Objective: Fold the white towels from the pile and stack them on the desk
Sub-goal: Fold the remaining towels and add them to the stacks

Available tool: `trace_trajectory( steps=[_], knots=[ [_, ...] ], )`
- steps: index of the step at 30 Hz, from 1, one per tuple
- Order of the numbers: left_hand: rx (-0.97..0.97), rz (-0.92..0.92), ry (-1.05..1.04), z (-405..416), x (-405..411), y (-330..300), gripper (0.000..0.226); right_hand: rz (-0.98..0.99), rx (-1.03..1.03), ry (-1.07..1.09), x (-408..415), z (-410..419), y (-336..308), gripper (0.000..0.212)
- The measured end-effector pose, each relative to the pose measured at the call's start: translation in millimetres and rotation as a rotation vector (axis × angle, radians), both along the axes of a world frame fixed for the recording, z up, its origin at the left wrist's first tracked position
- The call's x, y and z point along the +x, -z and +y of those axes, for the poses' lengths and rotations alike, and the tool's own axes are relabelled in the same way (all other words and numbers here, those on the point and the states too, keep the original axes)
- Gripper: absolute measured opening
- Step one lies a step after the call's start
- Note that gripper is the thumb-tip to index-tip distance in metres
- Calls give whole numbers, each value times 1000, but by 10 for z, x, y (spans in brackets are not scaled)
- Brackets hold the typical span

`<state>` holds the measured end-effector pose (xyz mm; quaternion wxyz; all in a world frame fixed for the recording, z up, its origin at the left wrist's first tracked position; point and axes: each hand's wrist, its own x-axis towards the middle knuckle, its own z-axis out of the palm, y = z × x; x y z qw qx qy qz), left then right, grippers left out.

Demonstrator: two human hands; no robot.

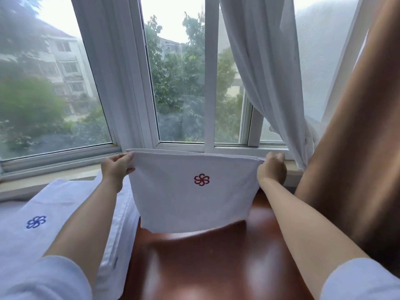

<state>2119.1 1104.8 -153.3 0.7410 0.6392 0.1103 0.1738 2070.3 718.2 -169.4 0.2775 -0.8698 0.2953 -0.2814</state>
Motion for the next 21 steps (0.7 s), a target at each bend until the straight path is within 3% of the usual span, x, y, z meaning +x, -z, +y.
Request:
trace_trajectory(
  steps=[3, 6, 12, 16, 18, 21],
  knots=[
    [53, 55, 37, 29, 81, 213, 8, 147, 39, 37, 77, -26, 74, 23],
    [66, 69, 63, 53, 195, 359, 18, 161, 55, 53, 164, -24, 173, 22],
    [-24, -74, -7, -60, 492, 110, 9, -222, 328, 106, 425, 62, 26, 21],
    [19, -209, -94, -129, 499, 3, 27, -314, 236, 22, 423, 89, -121, 12],
    [82, -174, -140, -133, 425, 92, 39, -331, 129, 29, 353, 90, -83, 19],
    [223, -73, -241, -110, 203, 392, 31, -318, 101, 25, 149, 82, 120, 14]
  ],
)
